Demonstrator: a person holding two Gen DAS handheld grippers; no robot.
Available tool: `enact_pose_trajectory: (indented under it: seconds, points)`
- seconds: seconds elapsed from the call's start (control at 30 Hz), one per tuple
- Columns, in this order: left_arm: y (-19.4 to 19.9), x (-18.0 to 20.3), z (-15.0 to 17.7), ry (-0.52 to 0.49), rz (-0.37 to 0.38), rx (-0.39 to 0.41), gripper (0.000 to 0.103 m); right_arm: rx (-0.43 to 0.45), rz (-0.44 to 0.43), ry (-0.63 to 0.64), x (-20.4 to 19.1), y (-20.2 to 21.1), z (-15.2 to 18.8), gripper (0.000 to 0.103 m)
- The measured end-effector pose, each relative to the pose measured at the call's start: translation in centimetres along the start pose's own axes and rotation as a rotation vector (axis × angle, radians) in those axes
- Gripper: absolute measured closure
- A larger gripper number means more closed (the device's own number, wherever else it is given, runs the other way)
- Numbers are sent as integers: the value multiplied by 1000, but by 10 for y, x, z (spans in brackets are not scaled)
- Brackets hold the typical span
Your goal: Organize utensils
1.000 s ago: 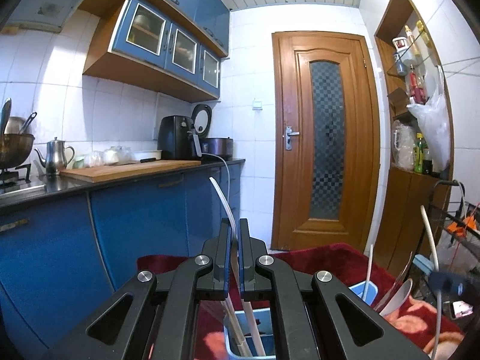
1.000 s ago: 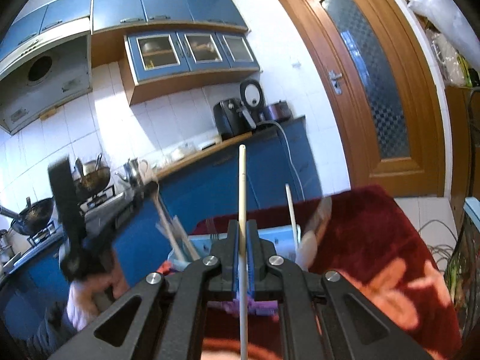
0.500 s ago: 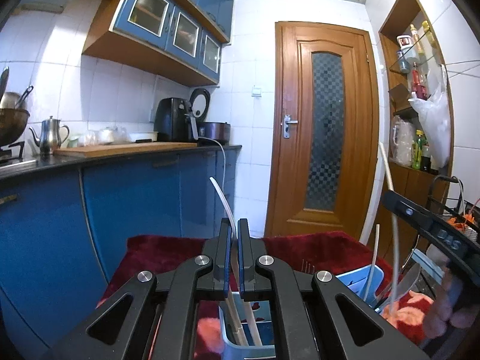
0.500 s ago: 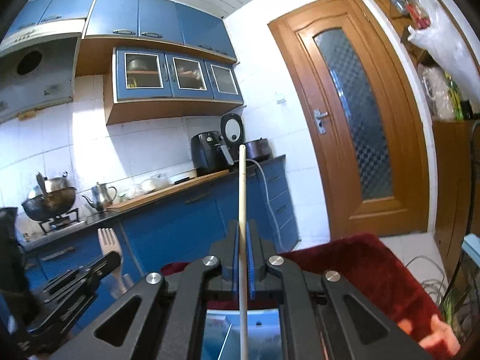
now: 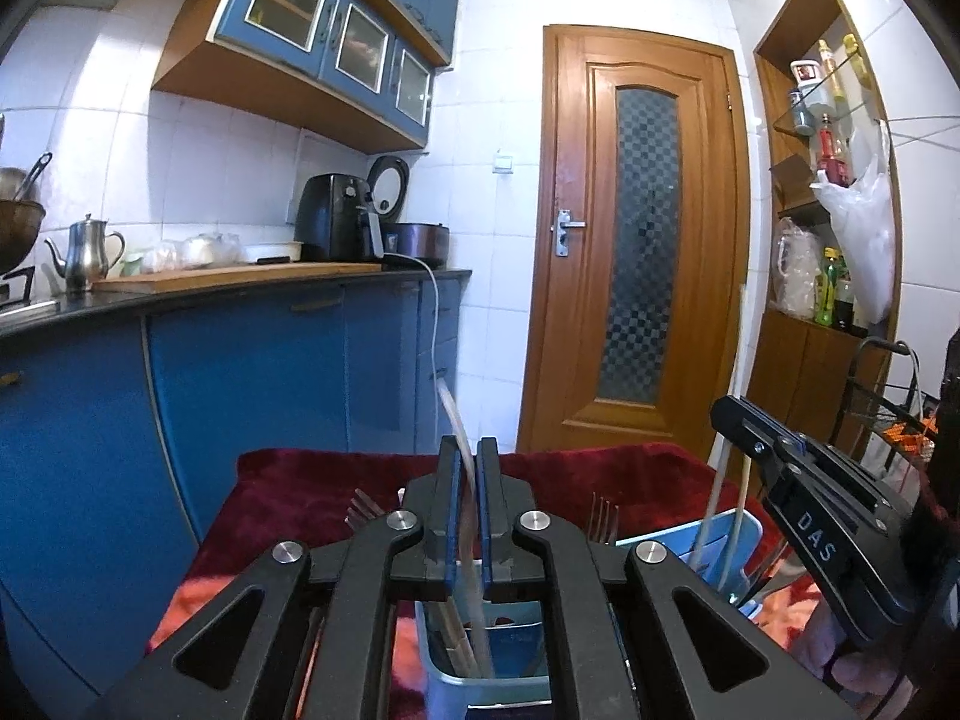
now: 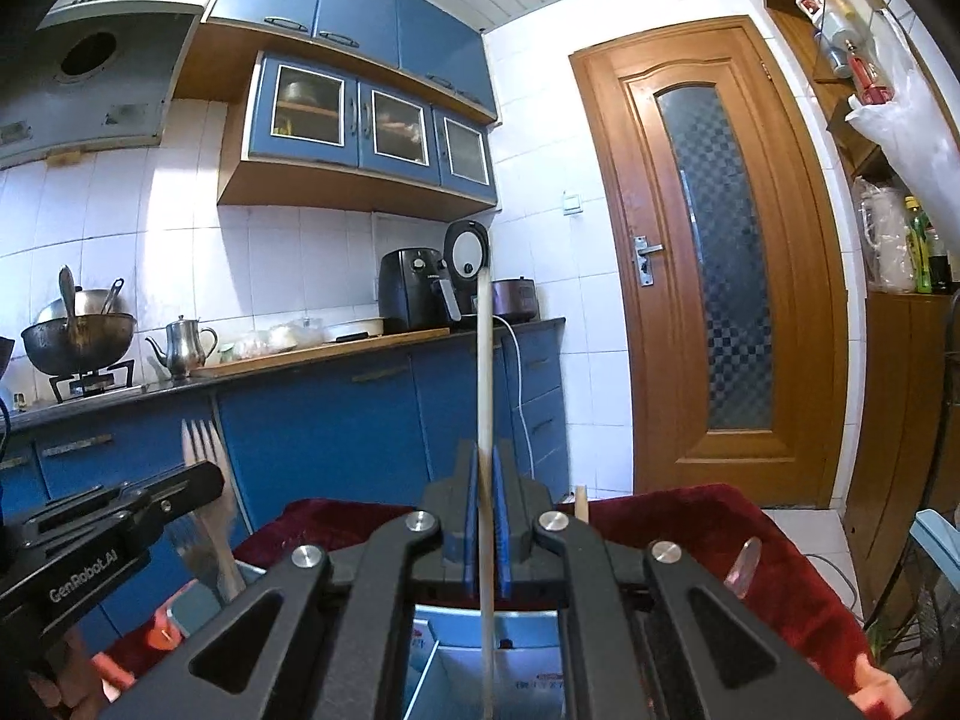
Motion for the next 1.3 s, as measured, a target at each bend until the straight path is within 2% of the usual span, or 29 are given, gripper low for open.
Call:
enact_pose_trajectory:
  seconds: [0.03,0.13,0.67,1.13,1.2,1.3]
  points:
    - [0,0,0,5,2,-5,86,-8,-5,-5,1,1,-1,76]
    - [2,0,-1,23,7,-5,72,-13,-13,-11,1,5,-4,73]
    - [47,19,-11,38,5,-4,71,19,-65,-38,5,65,-38,70]
    - [119,39,-12,33,-18,-4,71,-32,-111,-69,12,130,-45,69]
    - [128,39,-10,37,-21,-6,71,-37,-113,-63,12,138,-42,66]
    - [141,40,-3,44,-24,-10,71,-38,-118,-48,13,153,-34,57]
Point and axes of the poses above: each gripper's, at about its wrist camera, not at the fingertips, and y roughly against the way its jaws point, x to its right, z to its underside, the point moved 3 cm from there along -y, roughly the way its jaws point, and after that the axes turned 14 degrees about z, right-handed, at the moved point
